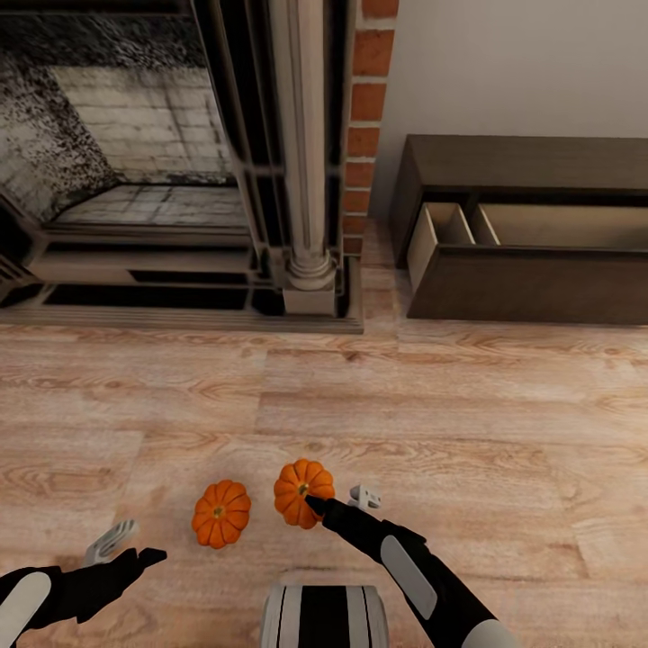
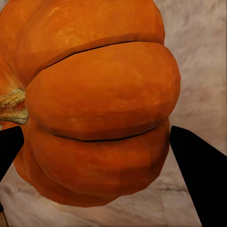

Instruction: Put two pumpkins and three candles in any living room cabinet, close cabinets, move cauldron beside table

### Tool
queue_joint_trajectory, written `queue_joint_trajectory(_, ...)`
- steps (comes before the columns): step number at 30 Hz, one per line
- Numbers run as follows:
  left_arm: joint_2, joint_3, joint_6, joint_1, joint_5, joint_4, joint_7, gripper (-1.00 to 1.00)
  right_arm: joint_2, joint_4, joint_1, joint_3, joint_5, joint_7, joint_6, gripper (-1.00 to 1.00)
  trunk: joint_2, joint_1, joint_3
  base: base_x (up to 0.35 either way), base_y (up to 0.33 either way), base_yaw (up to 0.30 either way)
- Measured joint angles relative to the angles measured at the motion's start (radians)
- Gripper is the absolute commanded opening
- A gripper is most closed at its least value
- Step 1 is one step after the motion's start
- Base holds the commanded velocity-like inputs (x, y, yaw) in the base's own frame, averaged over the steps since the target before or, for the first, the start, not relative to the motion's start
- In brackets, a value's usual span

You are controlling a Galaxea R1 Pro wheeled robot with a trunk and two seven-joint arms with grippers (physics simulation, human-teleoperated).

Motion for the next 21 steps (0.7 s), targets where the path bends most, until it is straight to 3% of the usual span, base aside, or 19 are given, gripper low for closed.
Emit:
queue_joint_trajectory(6, 0.0, 0.0, 0.0, 0.0, -0.001, -0.001, -0.059, 1.0, -0.007, -0.08, 0.003, 0.031, -0.007, 0.001, 0.011, -1.0, -0.001, 0.002, -0.019, 0.0, 0.0, 0.0)
queue_joint_trajectory(13, 0.0, 0.0, 0.0, 0.0, -0.001, -0.001, -0.08, 1.0, -0.013, -0.251, 0.086, 0.037, -0.002, -0.001, 0.075, -1.0, -0.001, 0.002, -0.019, 0.0, 0.0, 0.0)
queue_joint_trajectory(17, 0.0, 0.0, 0.0, 0.0, -0.002, -0.001, -0.081, 1.0, -0.047, -0.37, 0.117, 0.038, -0.002, -0.003, 0.087, -1.0, -0.002, 0.004, -0.035, 0.0, 0.0, 0.0)
queue_joint_trajectory(21, 0.0, 0.0, -0.001, 0.0, -0.002, 0.0, -0.081, 1.0, -0.083, -0.472, 0.135, 0.035, -0.003, -0.006, 0.145, -1.0, -0.003, 0.006, -0.05, 0.0, 0.0, 0.0)
